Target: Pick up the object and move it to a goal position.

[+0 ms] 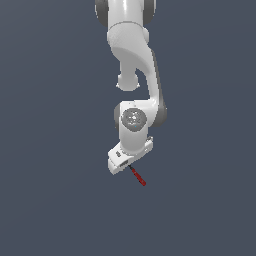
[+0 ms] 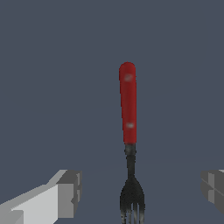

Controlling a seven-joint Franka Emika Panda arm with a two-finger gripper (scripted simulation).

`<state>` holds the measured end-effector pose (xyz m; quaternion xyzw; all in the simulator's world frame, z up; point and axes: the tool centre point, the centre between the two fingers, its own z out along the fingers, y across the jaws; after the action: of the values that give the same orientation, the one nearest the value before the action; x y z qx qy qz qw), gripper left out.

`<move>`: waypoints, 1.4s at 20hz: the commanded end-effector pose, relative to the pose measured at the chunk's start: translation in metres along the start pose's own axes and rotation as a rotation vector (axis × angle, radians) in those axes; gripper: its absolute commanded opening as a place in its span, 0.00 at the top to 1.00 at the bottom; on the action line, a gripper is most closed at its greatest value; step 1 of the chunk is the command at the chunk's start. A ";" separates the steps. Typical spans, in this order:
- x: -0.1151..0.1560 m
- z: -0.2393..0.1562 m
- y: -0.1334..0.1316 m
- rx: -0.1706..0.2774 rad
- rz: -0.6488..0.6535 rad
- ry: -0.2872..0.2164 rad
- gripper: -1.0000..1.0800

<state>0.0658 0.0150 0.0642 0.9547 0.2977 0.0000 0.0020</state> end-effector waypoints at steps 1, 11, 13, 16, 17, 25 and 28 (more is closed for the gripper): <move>0.002 0.005 0.000 0.002 -0.022 0.001 0.04; 0.002 0.016 0.000 0.004 -0.030 0.000 0.04; 0.001 0.025 0.000 0.004 -0.030 0.001 0.04; 0.001 0.042 0.000 0.004 -0.032 0.001 0.04; 0.001 0.047 -0.001 0.004 -0.033 0.001 0.04; 0.002 0.058 0.000 0.004 -0.034 0.001 1.00; 0.002 0.058 0.000 0.004 -0.034 0.001 1.00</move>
<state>0.0680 0.0178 0.0095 0.9491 0.3150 0.0005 -0.0002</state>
